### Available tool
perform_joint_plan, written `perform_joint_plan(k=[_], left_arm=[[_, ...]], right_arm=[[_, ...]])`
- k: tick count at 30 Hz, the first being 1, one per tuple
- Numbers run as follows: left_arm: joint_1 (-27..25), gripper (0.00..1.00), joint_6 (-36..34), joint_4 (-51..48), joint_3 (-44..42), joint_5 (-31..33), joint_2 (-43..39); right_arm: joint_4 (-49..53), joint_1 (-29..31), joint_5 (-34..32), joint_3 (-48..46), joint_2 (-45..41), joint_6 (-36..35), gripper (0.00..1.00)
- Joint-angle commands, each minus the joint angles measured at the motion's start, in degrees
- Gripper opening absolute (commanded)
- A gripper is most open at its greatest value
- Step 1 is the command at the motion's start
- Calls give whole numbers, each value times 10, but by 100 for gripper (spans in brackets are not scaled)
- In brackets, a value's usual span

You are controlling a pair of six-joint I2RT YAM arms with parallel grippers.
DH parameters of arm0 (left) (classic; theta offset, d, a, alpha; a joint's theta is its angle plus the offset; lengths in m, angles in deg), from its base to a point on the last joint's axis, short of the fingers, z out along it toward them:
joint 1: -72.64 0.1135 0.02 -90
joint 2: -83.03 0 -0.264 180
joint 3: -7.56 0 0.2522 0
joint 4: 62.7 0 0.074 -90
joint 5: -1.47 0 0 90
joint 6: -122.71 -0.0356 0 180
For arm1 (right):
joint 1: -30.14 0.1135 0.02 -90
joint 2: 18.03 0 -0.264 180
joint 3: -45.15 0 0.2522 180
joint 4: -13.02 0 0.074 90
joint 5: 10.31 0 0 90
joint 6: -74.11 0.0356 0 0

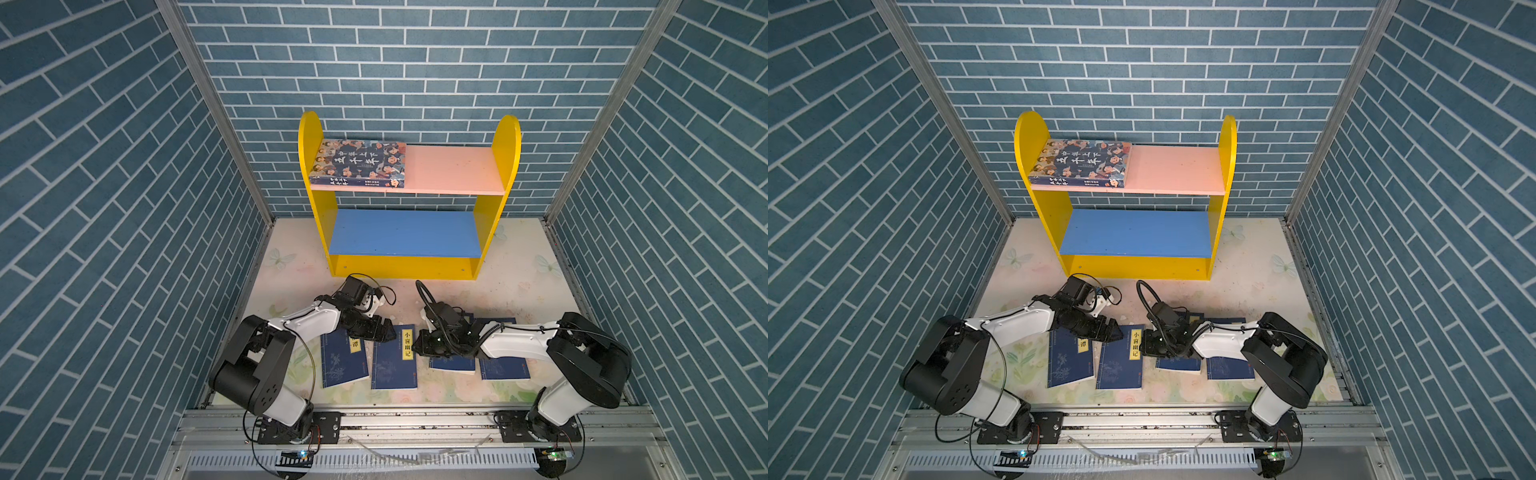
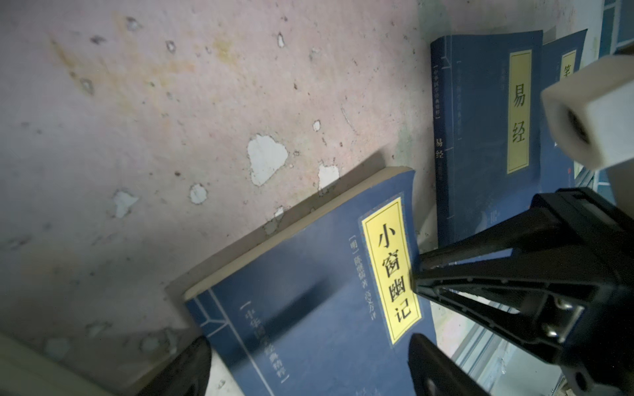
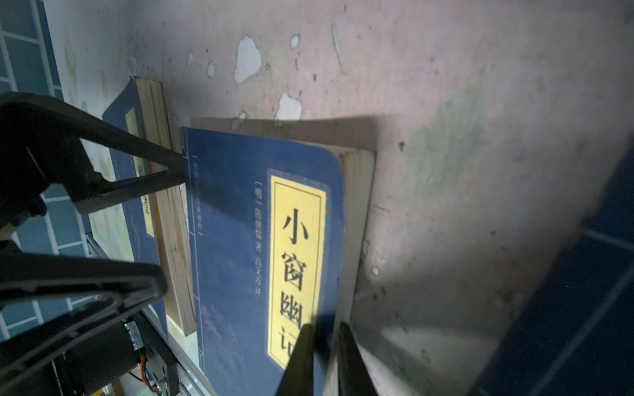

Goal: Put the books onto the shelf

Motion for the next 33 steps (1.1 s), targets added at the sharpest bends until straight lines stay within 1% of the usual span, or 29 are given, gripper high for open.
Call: perform_joint_plan(k=[1,2,7,10,11,12,16,19,21,24,27,31,33], left_arm=[[-10,92,1,-28,-11,-12,30],[-10,91,4,-23,-10,-20,32],[-10,91,10,-9,0,-56,34],[-11,91,11,-14,7,-56,35],[-10,91,10,-17,8,-51,35],[-10,91,11,-20,8,-46,34],[-10,91,15,-18,-5,-41,27],[-10,91,12,-14,-15,-45,26],[-11,93,4,2,-24,-69,23],[-10,93,16,16,-27,-88,29],[-10,90,21,24,-26,-100,32],[-10,86,35,49,-27,-138,30],[-10,86,37,51,-27,-142,27]], right_arm=[[1,-9,-21,7,17,-12,1],[-6,-12,-20,5,18,-11,0],[-30,-39,-15,-9,15,-10,0],[-39,-55,-4,-13,9,-17,0],[-41,-58,2,-12,8,-20,2],[-38,-62,7,-12,7,-23,6],[-27,-63,21,-12,-7,-28,27],[-13,-62,26,-20,-23,-24,36],[-14,-61,38,-26,-33,-19,41],[-13,-57,64,-27,-32,-14,46],[-11,-55,71,-25,-25,-12,53],[-25,-55,77,-25,-9,-5,54],[-39,-55,76,-30,-4,1,52]])
